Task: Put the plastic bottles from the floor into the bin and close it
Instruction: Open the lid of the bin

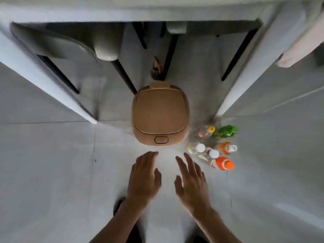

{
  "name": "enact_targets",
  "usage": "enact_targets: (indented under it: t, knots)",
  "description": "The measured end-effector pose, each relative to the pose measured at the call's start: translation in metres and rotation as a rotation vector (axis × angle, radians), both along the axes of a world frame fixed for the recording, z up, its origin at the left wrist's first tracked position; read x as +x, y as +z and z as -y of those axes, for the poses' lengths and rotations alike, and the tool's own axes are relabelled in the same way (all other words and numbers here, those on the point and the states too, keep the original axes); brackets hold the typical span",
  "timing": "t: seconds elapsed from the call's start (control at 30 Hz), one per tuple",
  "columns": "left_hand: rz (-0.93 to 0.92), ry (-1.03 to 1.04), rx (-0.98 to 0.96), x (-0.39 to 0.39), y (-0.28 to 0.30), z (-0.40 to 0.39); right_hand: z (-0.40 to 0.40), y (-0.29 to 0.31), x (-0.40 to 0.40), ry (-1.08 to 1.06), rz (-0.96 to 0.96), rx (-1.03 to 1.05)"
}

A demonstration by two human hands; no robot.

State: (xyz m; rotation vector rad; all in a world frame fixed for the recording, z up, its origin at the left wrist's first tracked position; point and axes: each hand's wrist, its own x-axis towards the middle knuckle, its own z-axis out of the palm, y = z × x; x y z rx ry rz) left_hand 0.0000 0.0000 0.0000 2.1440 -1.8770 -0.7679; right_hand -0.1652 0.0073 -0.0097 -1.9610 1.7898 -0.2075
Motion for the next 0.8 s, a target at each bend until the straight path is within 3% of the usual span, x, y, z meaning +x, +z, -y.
enact_targets:
  t: [0.2,0.37,0.6,0.8]
  knots:
    - [0.157,-0.397,-0.321,0.005,-0.137,0.042,0.073,-0.141,-0.007,0.338,-0.118,-0.385]
    - [0.246,-0.518,-0.603,0.024,-0.181,0.053,0.087,-0.186,-0.029,0.523,-0.185,-0.67]
    - [0.275,-0.654,-0.905,0.042,-0.192,0.068,0.094,-0.218,-0.017,0.441,0.011,-0.839]
    - [0.358,-0.64,-0.986,0.027,-0.169,0.082,0.102,-0.215,-0.022,0.466,-0.022,-0.909]
